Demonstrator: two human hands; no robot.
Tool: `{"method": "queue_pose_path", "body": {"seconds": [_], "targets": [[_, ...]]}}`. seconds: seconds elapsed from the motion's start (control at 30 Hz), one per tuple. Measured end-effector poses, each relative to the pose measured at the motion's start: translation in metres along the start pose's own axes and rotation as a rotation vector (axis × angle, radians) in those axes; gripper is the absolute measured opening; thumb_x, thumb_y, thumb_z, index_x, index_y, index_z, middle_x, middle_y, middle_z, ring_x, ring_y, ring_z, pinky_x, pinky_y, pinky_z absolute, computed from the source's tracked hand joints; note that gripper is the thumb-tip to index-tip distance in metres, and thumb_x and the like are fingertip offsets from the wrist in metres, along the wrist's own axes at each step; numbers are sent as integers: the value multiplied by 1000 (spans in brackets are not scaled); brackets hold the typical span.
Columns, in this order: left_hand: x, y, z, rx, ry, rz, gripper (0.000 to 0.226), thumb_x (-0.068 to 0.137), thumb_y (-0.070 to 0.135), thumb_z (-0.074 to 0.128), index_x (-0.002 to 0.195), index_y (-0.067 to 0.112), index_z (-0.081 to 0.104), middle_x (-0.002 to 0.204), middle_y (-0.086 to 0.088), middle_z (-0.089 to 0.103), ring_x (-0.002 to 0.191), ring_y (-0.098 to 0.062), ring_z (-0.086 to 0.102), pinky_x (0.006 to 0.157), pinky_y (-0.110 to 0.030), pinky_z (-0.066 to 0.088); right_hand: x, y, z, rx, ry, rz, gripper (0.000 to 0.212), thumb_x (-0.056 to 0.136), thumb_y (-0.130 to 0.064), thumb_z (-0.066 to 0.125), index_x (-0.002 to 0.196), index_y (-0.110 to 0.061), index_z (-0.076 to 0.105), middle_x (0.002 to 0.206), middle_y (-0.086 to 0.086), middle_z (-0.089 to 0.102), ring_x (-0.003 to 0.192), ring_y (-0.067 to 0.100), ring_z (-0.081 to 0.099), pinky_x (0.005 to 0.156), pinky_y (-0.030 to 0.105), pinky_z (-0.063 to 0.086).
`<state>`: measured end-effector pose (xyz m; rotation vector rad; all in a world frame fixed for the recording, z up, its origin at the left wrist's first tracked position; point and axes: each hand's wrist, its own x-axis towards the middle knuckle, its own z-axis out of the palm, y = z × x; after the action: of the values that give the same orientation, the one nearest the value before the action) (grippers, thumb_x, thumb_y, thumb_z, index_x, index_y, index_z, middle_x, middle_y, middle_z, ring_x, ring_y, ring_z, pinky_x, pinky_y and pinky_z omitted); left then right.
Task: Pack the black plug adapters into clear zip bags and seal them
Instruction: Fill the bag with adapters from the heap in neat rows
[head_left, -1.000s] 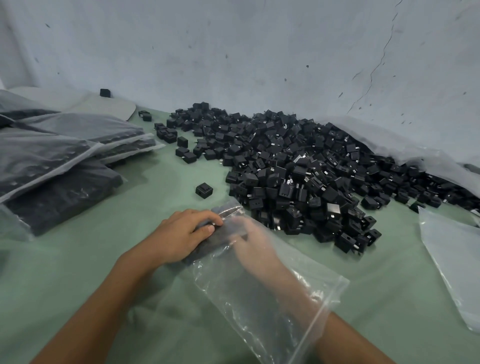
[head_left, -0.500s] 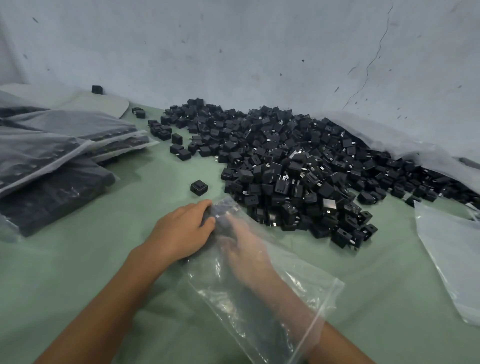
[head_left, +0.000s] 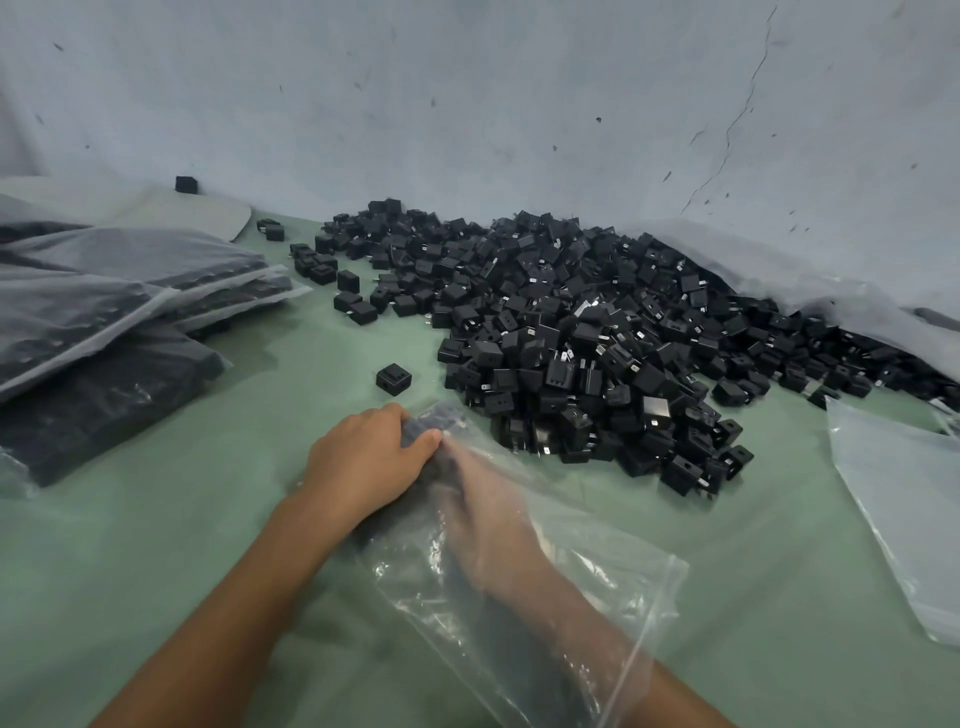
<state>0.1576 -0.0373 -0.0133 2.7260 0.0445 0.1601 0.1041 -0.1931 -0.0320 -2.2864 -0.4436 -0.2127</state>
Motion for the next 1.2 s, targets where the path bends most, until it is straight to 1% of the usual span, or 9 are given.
{"method": "queue_pose_path", "body": {"seconds": [0.07, 0.37, 0.43, 0.5, 0.6, 0.77, 0.9, 1.1, 1.2], "targets": [[1, -1, -1, 6, -10, 6, 47, 91, 68, 42, 112, 30, 57, 108, 7, 65, 92, -17, 56, 71, -34, 43, 1, -2, 0, -70, -12, 32, 49, 97, -13, 50, 146, -16, 44, 135, 7, 58, 122, 26, 55, 103, 37, 45], [0, -6, 1, 10, 16, 32, 53, 88, 74, 37, 121, 35, 54, 115, 10, 63, 102, -17, 58, 70, -34, 39, -3, -17, -12, -21, -33, 57, 45, 97, -11, 53, 141, -12, 42, 125, 12, 62, 113, 30, 60, 97, 43, 50], [1, -5, 2, 12, 18, 31, 57, 88, 75, 36, 124, 35, 53, 117, 9, 63, 105, -18, 58, 71, -34, 39, -14, -19, -24, 97, -75, 52, 46, 99, -11, 53, 143, -21, 44, 131, -1, 60, 121, 14, 57, 105, 36, 46], [1, -5, 3, 14, 13, 31, 59, 88, 75, 36, 127, 35, 52, 121, 8, 62, 108, -19, 58, 72, -34, 39, -37, -14, -37, 137, -104, 40, 46, 101, -10, 52, 136, -37, 46, 133, -17, 51, 121, -16, 44, 107, 12, 35], [2, -5, 3, 12, 1, 36, 60, 90, 74, 36, 131, 34, 50, 127, 8, 60, 114, -20, 56, 74, -35, 40, -83, 1, -64, 99, -86, 112, 43, 98, -9, 61, 130, -35, 50, 138, -15, 46, 119, -28, 36, 100, 0, 28], [1, -4, 4, 7, 8, 39, 55, 90, 73, 36, 126, 34, 52, 126, 8, 61, 113, -20, 56, 74, -34, 38, -137, 14, -151, 126, -122, 316, 28, 91, -7, 68, 101, -31, 79, 106, -3, 75, 98, 0, 67, 85, 22, 55], [2, -4, 4, 9, 8, 37, 55, 90, 72, 36, 126, 33, 52, 127, 8, 60, 115, -20, 55, 74, -35, 40, -124, 29, -197, 169, 127, 346, 45, 93, 12, 53, 90, -24, 79, 82, 11, 74, 67, 19, 66, 59, 32, 57], [1, -5, 7, 5, 6, 28, 58, 90, 72, 35, 131, 34, 50, 131, 9, 59, 119, -19, 54, 77, -36, 40, -28, 45, -167, -125, 192, 254, 15, 92, -25, 68, 102, -37, 67, 91, -14, 70, 81, 3, 65, 75, 28, 56], [1, -6, 7, 2, 0, 25, 59, 90, 73, 34, 132, 34, 49, 133, 9, 57, 121, -19, 52, 79, -37, 40, 9, 53, -136, -210, 138, 323, 32, 89, -41, 70, 118, -33, 59, 105, -18, 61, 89, 1, 60, 84, 28, 54]]}}
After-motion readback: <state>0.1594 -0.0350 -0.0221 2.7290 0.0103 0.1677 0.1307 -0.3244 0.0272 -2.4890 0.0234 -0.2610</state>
